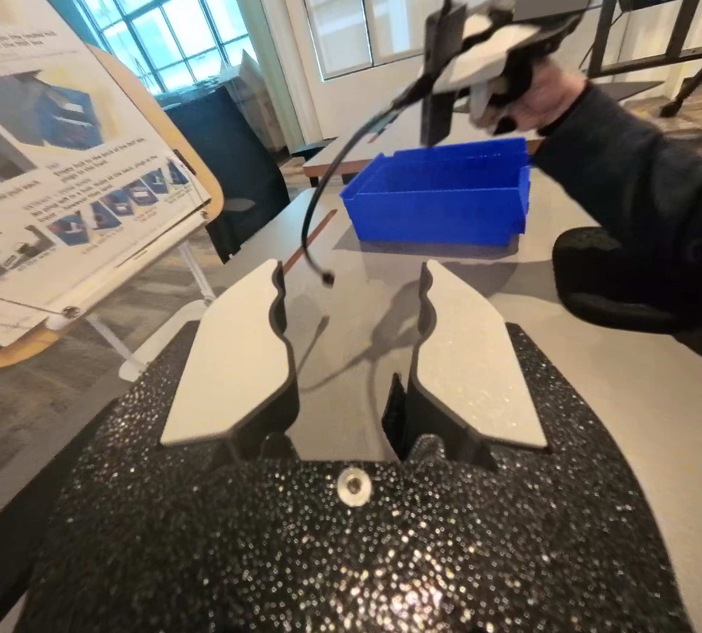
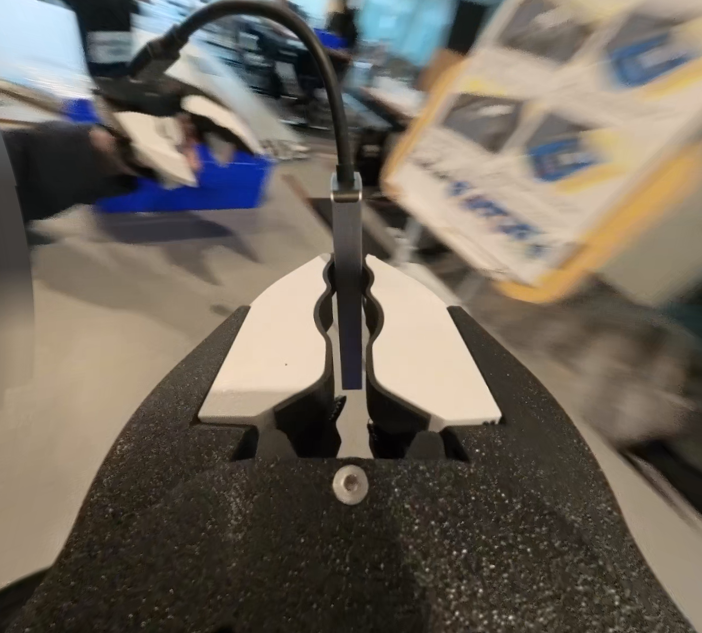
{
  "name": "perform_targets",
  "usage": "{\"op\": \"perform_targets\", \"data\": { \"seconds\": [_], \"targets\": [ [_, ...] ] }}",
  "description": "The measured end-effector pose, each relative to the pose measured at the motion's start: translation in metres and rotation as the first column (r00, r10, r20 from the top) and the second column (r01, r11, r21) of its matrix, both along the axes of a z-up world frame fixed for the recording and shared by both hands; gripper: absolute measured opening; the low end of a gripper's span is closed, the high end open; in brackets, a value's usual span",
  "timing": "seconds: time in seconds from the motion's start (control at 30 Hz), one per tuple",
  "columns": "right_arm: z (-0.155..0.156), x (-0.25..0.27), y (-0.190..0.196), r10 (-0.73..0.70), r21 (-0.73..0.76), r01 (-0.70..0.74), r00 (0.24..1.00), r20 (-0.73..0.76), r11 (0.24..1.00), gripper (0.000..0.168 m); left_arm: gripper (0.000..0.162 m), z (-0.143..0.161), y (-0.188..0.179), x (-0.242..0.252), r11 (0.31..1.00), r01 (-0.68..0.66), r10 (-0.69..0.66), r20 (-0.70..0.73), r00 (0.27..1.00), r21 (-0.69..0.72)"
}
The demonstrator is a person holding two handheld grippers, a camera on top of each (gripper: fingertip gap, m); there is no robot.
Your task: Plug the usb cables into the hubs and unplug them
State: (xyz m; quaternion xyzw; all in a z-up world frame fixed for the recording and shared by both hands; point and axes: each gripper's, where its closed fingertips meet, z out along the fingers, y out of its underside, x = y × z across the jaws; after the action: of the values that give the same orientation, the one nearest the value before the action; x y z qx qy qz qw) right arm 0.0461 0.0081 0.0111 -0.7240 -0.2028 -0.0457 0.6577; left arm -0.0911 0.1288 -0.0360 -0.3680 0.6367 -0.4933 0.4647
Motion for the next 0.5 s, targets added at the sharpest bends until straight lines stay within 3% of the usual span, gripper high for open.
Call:
{"op": "perform_targets", "data": {
  "seconds": [0.13,0.3,0.37,0.5],
  "targets": [
    [0.026,0.05,-0.055,-0.347,0.057,0.343,0.932,0.104,0.938,0.012,0.067,0.001,0.013,-0.001,0.999,-0.037,0.037,-0.009,0.999,-0.012],
    [0.01,0.11,-0.11,-0.694,-0.042,0.71,0.697,0.181,0.703,0.012,0.068,-0.012,0.025,0.007,0.996,-0.09,0.089,-0.042,0.995,-0.017],
    [-0.008,0.127,-0.124,-0.748,-0.144,0.775,0.632,0.203,0.615,0.012,0.068,-0.018,0.025,0.009,0.995,-0.096,0.095,-0.061,0.994,-0.011],
    [-0.053,0.149,-0.129,-0.78,-0.37,0.781,0.595,0.193,0.503,0.012,0.068,-0.027,0.024,0.013,0.995,-0.101,0.101,-0.093,0.991,0.005]
  ]
}}
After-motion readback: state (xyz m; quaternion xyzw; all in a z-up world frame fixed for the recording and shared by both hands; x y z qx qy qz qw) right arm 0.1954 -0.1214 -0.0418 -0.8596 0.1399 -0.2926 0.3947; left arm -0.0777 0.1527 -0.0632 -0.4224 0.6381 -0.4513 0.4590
